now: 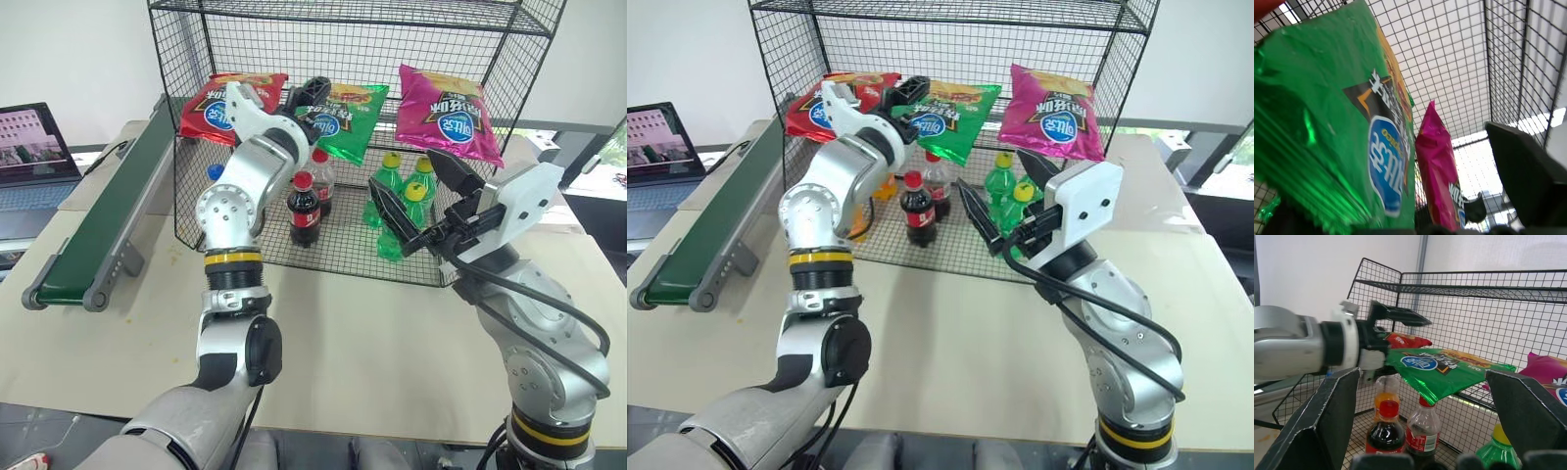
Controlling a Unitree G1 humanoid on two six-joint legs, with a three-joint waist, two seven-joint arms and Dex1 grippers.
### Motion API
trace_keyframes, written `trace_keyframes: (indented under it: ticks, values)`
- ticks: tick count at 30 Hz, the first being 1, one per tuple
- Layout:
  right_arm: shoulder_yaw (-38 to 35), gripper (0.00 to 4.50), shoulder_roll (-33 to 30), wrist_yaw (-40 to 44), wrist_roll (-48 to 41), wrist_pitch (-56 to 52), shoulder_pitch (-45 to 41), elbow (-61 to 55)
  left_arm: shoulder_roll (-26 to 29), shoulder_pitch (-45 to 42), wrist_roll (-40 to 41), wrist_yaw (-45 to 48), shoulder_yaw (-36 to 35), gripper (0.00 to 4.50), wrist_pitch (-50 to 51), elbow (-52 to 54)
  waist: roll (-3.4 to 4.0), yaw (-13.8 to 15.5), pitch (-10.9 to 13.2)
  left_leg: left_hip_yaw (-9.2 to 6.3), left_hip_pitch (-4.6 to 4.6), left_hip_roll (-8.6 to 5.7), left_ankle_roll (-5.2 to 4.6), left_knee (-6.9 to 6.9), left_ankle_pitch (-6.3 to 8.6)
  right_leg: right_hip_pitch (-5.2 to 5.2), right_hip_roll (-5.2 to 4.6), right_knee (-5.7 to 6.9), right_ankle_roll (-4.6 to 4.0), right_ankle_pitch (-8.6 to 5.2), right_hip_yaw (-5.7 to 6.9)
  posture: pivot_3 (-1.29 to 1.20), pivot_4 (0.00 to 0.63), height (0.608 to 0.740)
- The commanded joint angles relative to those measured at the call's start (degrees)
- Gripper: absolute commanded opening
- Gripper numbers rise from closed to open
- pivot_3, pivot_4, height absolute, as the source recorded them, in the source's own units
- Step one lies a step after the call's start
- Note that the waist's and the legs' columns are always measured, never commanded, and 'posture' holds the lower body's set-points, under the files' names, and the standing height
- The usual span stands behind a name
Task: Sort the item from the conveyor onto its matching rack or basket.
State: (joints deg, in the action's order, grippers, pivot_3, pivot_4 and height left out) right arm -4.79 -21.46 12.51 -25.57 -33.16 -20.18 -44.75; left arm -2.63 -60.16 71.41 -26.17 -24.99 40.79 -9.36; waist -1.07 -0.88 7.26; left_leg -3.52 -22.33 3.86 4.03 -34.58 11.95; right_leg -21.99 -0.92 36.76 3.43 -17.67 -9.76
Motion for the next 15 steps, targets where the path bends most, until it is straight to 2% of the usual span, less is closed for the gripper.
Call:
trace_keyframes:
  ticks: [1,4,7,10,12,14,15]
  values:
    - [-0.41,4.50,-0.12,1.64,-0.58,2.21,0.78,-0.64,6.00,6.50,11.69,2.57,0.54,4.39,10.55,11.63,0.03,-0.32,-0.01,0.00,0.02,0.00,0.00,0.00,0.00,0.00,0.00,0.04,0.00,0.00,0.00,0.00,0.150,0.740]
    - [-0.06,4.50,-0.61,4.06,-0.33,4.11,3.21,-0.14,13.68,13.42,21.77,9.02,1.02,4.39,16.69,19.78,0.02,-0.31,0.00,-0.01,0.00,0.02,0.03,0.00,-0.02,-0.05,0.00,0.13,0.00,0.00,0.00,0.00,0.150,0.740]
    - [-0.04,4.50,-1.24,6.52,0.07,6.12,6.31,0.33,22.56,20.90,23.82,14.90,1.47,4.39,20.18,24.21,0.03,-0.01,-0.01,-0.01,-0.01,0.01,0.04,-0.05,-0.01,-0.03,0.00,0.12,0.01,0.00,0.00,0.00,0.150,0.740]
    - [0.30,4.50,-1.82,8.12,0.92,7.35,11.81,0.81,34.78,32.59,9.51,25.61,4.66,4.39,20.21,29.97,0.09,-0.20,-0.05,0.00,0.08,0.01,0.04,-0.04,-0.01,0.01,0.00,0.08,0.01,-0.01,0.00,0.00,0.150,0.740]
    - [1.32,4.50,-1.06,6.87,2.96,7.95,16.12,1.88,43.06,42.55,-9.62,32.57,11.05,4.39,10.20,31.80,0.09,-0.34,-0.04,0.03,0.18,0.02,0.06,0.10,-0.02,0.01,0.00,0.06,-0.04,-0.03,0.00,0.00,0.150,0.740]
    - [2.37,4.50,-0.19,5.19,5.39,8.40,19.39,3.26,45.67,48.22,-21.53,35.74,15.47,4.39,1.67,30.13,0.10,-0.33,-0.04,0.06,0.27,0.02,0.12,0.33,-0.05,-0.03,-0.01,0.00,-0.11,-0.04,-0.01,0.00,0.150,0.740]
    - [3.39,4.50,0.64,4.16,6.85,8.92,21.43,4.28,45.06,50.15,-27.27,35.78,17.36,4.39,-3.76,27.38,0.09,-0.27,-0.03,0.09,0.29,0.02,0.15,0.42,-0.06,-0.06,-0.02,0.01,-0.13,-0.04,-0.03,0.00,0.150,0.740]
